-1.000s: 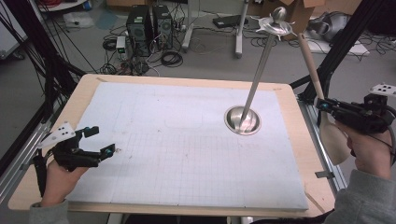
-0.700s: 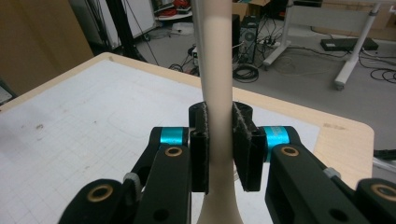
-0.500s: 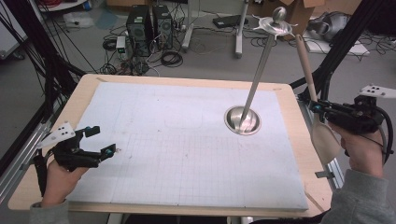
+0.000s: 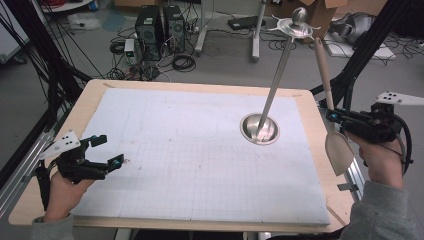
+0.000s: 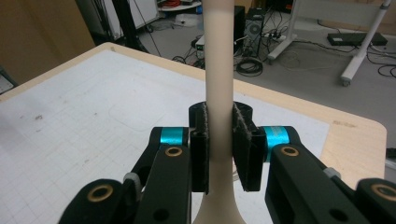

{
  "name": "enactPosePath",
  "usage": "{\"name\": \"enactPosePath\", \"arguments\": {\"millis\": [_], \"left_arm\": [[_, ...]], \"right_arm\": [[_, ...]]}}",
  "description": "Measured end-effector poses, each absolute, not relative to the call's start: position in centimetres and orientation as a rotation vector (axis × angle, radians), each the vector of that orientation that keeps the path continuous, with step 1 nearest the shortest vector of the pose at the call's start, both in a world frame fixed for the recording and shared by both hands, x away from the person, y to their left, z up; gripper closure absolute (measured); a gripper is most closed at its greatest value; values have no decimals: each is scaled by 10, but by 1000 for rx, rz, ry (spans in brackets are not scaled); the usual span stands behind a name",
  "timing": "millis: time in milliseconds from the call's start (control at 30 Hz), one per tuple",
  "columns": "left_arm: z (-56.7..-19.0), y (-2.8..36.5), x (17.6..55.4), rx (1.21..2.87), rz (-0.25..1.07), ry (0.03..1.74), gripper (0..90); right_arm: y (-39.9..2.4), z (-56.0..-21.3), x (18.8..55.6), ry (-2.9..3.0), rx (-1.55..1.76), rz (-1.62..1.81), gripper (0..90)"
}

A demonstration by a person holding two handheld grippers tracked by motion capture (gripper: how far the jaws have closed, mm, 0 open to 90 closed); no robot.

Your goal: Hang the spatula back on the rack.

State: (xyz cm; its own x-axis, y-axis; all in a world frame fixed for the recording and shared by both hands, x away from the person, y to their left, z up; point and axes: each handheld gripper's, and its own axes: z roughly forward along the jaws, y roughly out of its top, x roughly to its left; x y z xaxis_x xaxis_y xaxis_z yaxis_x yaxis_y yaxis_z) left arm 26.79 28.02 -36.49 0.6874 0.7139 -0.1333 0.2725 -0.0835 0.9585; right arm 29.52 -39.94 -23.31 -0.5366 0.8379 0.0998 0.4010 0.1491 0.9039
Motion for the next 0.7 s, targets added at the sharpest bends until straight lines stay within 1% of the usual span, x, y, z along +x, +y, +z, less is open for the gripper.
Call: {"name": "enactPosePath", "arguments": {"millis": [700], "left_arm": [[-361, 281, 265, 1661, 454, 804, 17]], "right_arm": [[-382, -244, 311, 2030, 1186, 1322, 781]]}}
